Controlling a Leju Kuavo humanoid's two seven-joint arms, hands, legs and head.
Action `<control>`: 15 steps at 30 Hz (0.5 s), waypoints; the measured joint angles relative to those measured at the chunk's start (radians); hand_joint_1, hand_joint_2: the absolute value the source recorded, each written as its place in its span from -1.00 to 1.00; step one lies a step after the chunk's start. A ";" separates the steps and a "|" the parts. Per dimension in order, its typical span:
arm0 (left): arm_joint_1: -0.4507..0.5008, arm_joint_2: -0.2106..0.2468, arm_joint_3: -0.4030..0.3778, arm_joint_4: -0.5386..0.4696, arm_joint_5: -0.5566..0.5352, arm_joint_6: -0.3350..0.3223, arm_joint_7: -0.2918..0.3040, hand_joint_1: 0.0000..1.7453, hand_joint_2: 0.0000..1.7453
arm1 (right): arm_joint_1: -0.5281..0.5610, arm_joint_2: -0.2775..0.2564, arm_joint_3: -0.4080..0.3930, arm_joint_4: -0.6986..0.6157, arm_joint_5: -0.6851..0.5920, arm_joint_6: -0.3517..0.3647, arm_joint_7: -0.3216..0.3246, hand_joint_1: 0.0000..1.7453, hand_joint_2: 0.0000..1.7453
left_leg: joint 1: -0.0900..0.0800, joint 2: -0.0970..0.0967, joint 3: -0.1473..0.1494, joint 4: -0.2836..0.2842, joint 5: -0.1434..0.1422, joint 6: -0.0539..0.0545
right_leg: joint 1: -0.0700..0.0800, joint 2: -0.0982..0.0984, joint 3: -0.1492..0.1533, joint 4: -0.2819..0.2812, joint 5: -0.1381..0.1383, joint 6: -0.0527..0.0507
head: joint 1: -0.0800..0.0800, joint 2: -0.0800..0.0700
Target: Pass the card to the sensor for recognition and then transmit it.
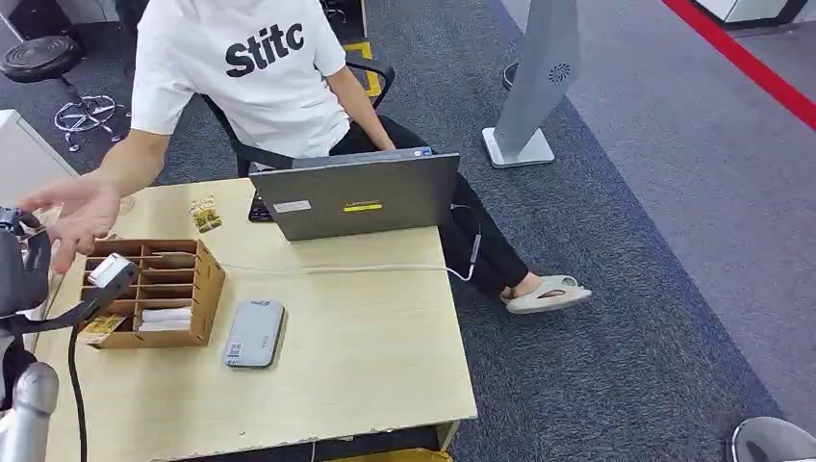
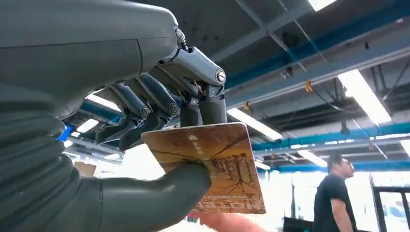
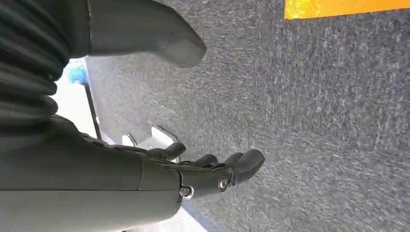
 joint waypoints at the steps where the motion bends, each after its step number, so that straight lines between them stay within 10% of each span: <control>1: -0.011 0.000 0.000 0.000 -0.005 -0.001 0.001 1.00 1.00 | 0.000 0.000 0.000 0.000 0.000 0.000 0.006 -1.00 1.00 | 0.000 0.000 0.000 0.000 0.000 0.000 | 0.000 0.000 0.000 0.000 0.000 0.000 | 0.000 0.000; 3: -0.032 0.000 -0.001 0.000 -0.018 -0.002 0.007 1.00 1.00 | 0.000 0.000 0.000 0.000 0.002 0.000 0.012 -1.00 1.00 | 0.000 0.000 0.000 0.000 0.000 0.000 | 0.000 0.000 0.000 0.000 0.000 0.000 | 0.000 0.000; 4: -0.040 0.000 -0.002 0.000 -0.026 -0.002 0.010 -1.00 1.00 | 0.000 0.000 0.000 0.000 0.003 -0.002 0.014 -1.00 1.00 | 0.000 0.000 0.000 0.000 0.000 0.000 | 0.000 0.000 0.000 0.000 0.000 0.000 | 0.000 0.000; 15: -0.063 -0.009 -0.012 -0.009 -0.056 0.083 0.030 -1.00 1.00 | -0.002 0.000 0.001 0.000 0.008 -0.001 0.000 -1.00 1.00 | 0.000 0.001 0.000 0.000 0.000 0.000 | 0.000 0.000 0.000 0.000 0.000 0.000 | 0.000 0.000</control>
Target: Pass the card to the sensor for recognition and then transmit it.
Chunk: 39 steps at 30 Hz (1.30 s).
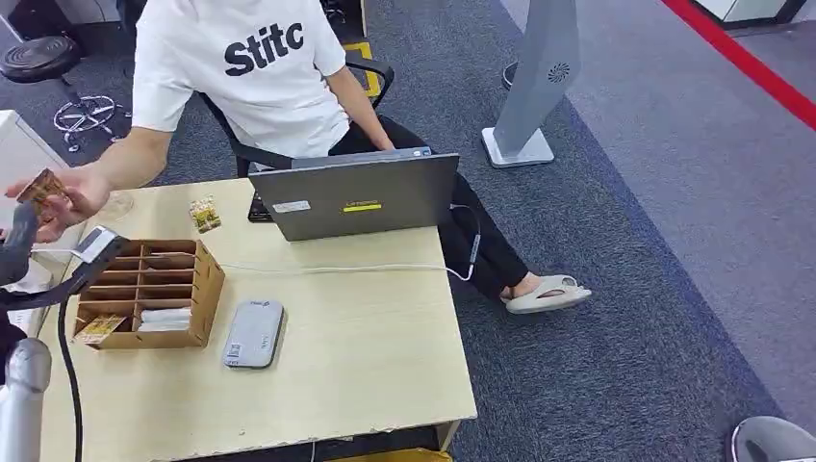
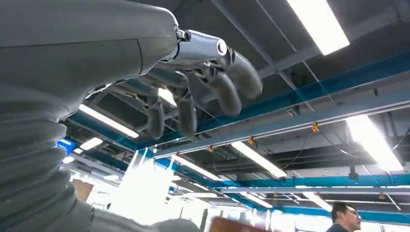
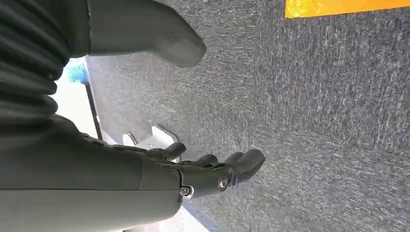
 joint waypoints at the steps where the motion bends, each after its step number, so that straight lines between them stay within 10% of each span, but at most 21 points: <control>1: 0.000 -0.001 -0.001 -0.001 0.000 0.001 -0.002 -1.00 1.00 | 0.000 0.000 0.000 0.000 0.000 0.001 0.000 -1.00 1.00 | 0.000 0.000 0.000 0.000 0.000 0.000 | 0.000 0.000 0.000 0.000 0.000 0.000 | 0.000 0.000; 22: 0.149 -0.006 -0.009 -0.099 0.151 0.076 -0.071 -1.00 1.00 | 0.000 0.000 0.000 0.000 -0.038 -0.017 0.021 -1.00 1.00 | 0.000 0.001 -0.001 0.000 -0.001 0.000 | 0.000 0.001 0.000 0.000 0.000 0.000 | 0.000 0.000; 29: 0.468 -0.068 0.040 -0.343 0.417 0.127 -0.257 -1.00 1.00 | 0.005 0.000 -0.003 0.000 -0.061 -0.029 0.021 -1.00 1.00 | 0.000 0.003 -0.002 0.000 -0.003 0.001 | 0.000 0.003 -0.002 -0.001 -0.001 0.001 | 0.000 0.000; 36: 0.595 -0.125 0.089 -0.459 0.472 0.129 -0.313 -1.00 1.00 | 0.006 0.000 -0.003 0.000 -0.064 -0.036 0.022 -1.00 1.00 | 0.000 0.002 -0.002 -0.001 -0.003 0.001 | 0.000 0.001 0.000 -0.001 -0.001 0.001 | 0.000 0.000; 39: 0.692 -0.211 0.138 -0.546 0.689 0.130 -0.494 -1.00 1.00 | 0.009 0.000 -0.005 0.000 -0.082 -0.053 0.009 -1.00 1.00 | 0.000 0.004 -0.001 -0.001 -0.003 0.001 | 0.000 0.004 0.000 0.000 -0.001 0.000 | -0.001 0.000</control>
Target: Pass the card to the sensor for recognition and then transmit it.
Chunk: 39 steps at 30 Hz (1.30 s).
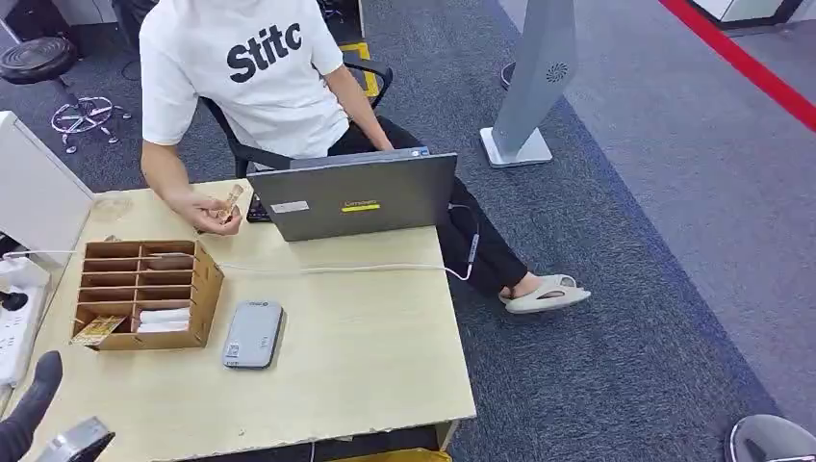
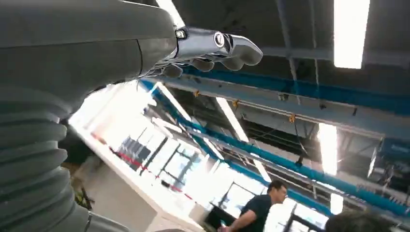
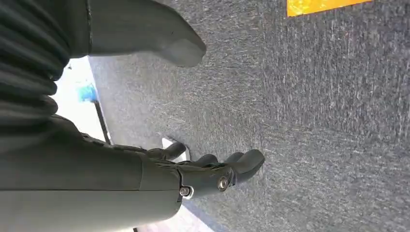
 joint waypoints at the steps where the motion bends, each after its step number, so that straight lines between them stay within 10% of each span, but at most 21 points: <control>1: 0.031 -0.029 0.030 -0.026 0.078 -0.001 -0.061 -1.00 1.00 | 0.002 0.000 0.000 0.000 -0.003 -0.007 -0.007 -1.00 1.00 | 0.000 0.000 0.000 0.000 0.000 0.000 | 0.000 0.000 0.000 0.000 0.000 0.000 | 0.000 0.000; 4: 0.109 -0.147 0.164 -0.086 0.310 -0.048 -0.205 -1.00 1.00 | 0.004 0.001 -0.001 0.000 -0.007 -0.028 -0.016 -1.00 1.00 | -0.001 -0.001 0.000 0.000 -0.001 0.001 | 0.000 -0.001 -0.001 -0.001 -0.001 0.001 | 0.002 0.000; 11: 0.147 -0.291 0.405 -0.083 0.448 -0.093 -0.229 -1.00 1.00 | 0.004 0.003 -0.001 0.000 0.002 -0.046 0.001 -1.00 1.00 | 0.000 -0.003 -0.001 0.000 -0.001 0.002 | 0.000 -0.004 0.000 -0.001 -0.002 0.002 | 0.000 0.000; 27: 0.117 -0.359 0.623 0.170 0.492 0.000 -0.125 -1.00 1.00 | 0.005 0.011 -0.001 0.000 0.013 -0.073 -0.006 -1.00 1.00 | 0.000 -0.004 0.000 0.000 -0.001 0.002 | 0.000 -0.005 0.001 -0.001 -0.002 0.002 | 0.000 0.000; 36: -0.112 -0.368 0.987 0.558 0.522 0.001 -0.152 -1.00 1.00 | 0.006 0.014 -0.001 0.000 0.021 -0.098 -0.031 -1.00 1.00 | 0.000 -0.006 0.000 0.000 -0.001 0.002 | 0.000 -0.006 0.002 -0.001 -0.002 0.002 | -0.001 0.000; 39: -0.192 -0.371 1.151 0.658 0.433 0.004 -0.039 -1.00 1.00 | 0.005 0.014 0.002 0.000 0.035 -0.110 -0.037 -1.00 1.00 | 0.000 -0.007 0.000 0.000 -0.001 0.002 | 0.000 -0.007 0.003 -0.001 -0.002 0.002 | 0.000 0.000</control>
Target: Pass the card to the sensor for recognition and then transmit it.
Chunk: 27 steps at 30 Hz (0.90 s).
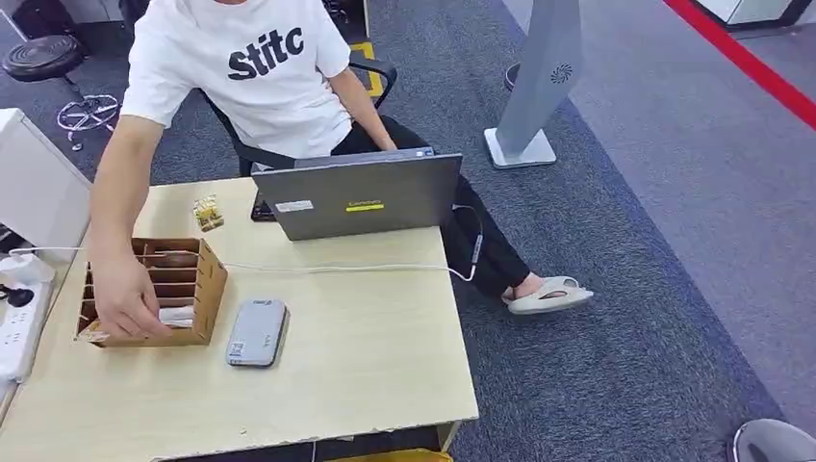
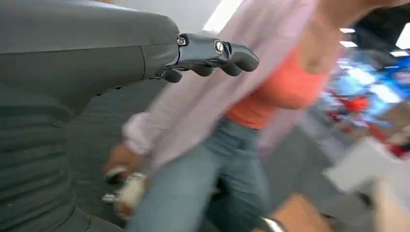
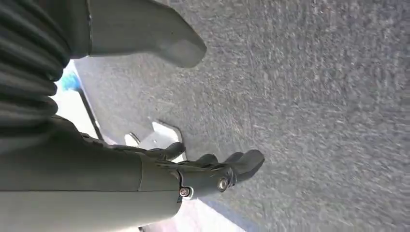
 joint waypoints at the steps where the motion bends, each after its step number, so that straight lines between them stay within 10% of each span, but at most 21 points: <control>1: -0.012 -0.002 0.050 0.019 -0.057 0.000 0.089 -1.00 1.00 | 0.000 0.000 0.002 0.000 0.003 -0.001 0.000 -1.00 1.00 | 0.000 0.001 0.001 0.000 0.000 0.000 | 0.000 0.001 0.000 0.000 0.000 0.000 | 0.000 0.000; 3: -0.020 -0.006 0.115 0.036 -0.158 0.000 0.251 -1.00 1.00 | 0.002 0.000 0.002 0.000 0.009 -0.002 0.003 -1.00 1.00 | 0.000 0.002 0.001 0.000 0.000 0.000 | 0.000 0.002 -0.001 0.000 0.000 0.000 | 0.000 0.000; 9: -0.058 -0.001 0.200 0.258 -0.090 0.002 0.345 -1.00 1.00 | 0.000 0.000 0.003 0.000 0.029 -0.001 0.034 -1.00 1.00 | -0.002 0.001 0.001 0.000 0.000 0.000 | -0.001 0.001 0.000 0.000 -0.001 0.001 | 0.000 0.000; 15: -0.093 0.010 0.211 0.447 -0.363 0.002 0.609 -1.00 1.00 | 0.001 0.000 0.010 0.000 0.065 -0.004 0.070 -1.00 1.00 | -0.002 0.001 0.002 0.001 0.000 0.000 | -0.001 0.001 0.000 0.000 0.000 0.001 | 0.000 0.000; 22: -0.136 0.068 0.210 0.758 -0.418 -0.008 0.396 -1.00 1.00 | 0.000 0.000 0.010 0.000 0.105 -0.099 -0.016 -1.00 1.00 | -0.002 0.001 0.002 0.001 0.000 0.001 | -0.001 0.001 0.001 0.000 0.000 0.001 | 0.001 0.000; 27: -0.150 0.105 0.195 0.914 -0.469 -0.131 0.310 -1.00 1.00 | 0.000 -0.003 0.009 0.000 0.088 -0.110 -0.056 -1.00 1.00 | -0.002 0.001 0.002 0.001 0.000 0.001 | -0.001 0.001 0.000 0.000 0.000 0.001 | 0.001 0.000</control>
